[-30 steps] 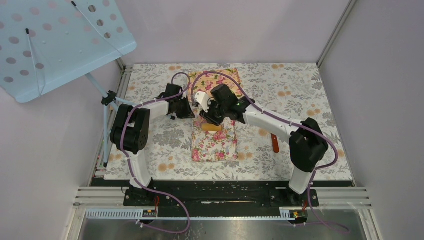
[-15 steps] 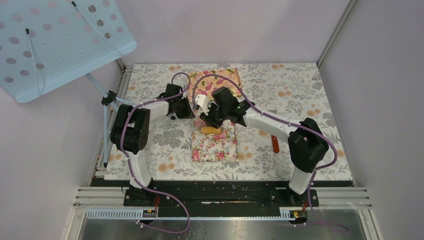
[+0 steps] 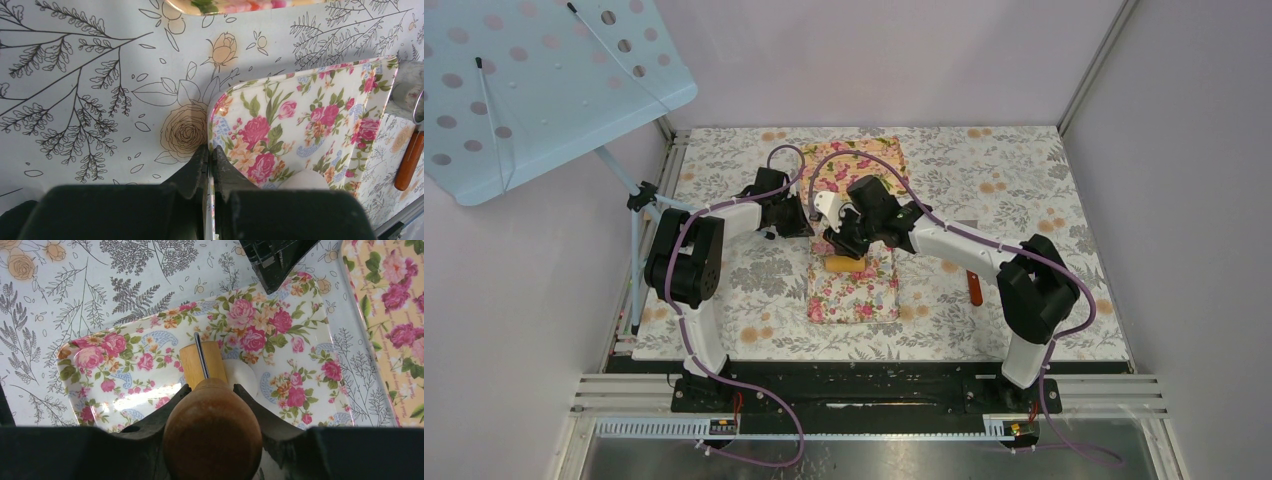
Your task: Roll out the dumpling wrappers from the dough
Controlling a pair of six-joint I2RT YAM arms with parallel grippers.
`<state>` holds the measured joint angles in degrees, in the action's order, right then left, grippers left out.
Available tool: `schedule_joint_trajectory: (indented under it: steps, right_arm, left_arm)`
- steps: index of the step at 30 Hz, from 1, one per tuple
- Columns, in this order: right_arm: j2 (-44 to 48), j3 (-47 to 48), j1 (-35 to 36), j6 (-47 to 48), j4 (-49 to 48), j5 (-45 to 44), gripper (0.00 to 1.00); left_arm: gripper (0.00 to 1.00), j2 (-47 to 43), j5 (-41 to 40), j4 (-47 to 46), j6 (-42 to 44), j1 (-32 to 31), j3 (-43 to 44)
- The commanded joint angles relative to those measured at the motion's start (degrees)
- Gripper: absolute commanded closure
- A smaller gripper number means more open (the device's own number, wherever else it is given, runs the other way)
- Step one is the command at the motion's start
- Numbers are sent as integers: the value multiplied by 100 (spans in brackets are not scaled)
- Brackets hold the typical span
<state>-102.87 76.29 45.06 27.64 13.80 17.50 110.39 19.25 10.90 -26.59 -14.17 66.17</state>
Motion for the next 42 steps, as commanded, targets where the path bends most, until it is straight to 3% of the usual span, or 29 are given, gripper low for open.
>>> schedule_joint_trajectory:
  steps: [1, 12, 18, 25, 35, 42]
  right_arm:
    - [-420, -334, -59, 140, 642, -275, 100]
    - [-249, -199, -62, 155, 1086, 97, 100]
    - [504, 209, -59, 53, 1418, 368, 100]
    - [1016, 698, -59, -143, 1138, -63, 100]
    - [252, 777, -150, -350, 394, -579, 100]
    - [-422, 789, -316, -220, 617, -373, 100]
  left_arm:
    - [100, 197, -17, 171, 189, 11, -70]
    - [100, 194, -27, 184, 189, 11, -63]
    - [100, 218, -5, 185, 190, 11, -58]
    - [100, 216, -2, 185, 198, 13, -56]
    - [100, 216, 8, 179, 206, 11, -48]
    - [100, 226, 22, 188, 209, 13, -47]
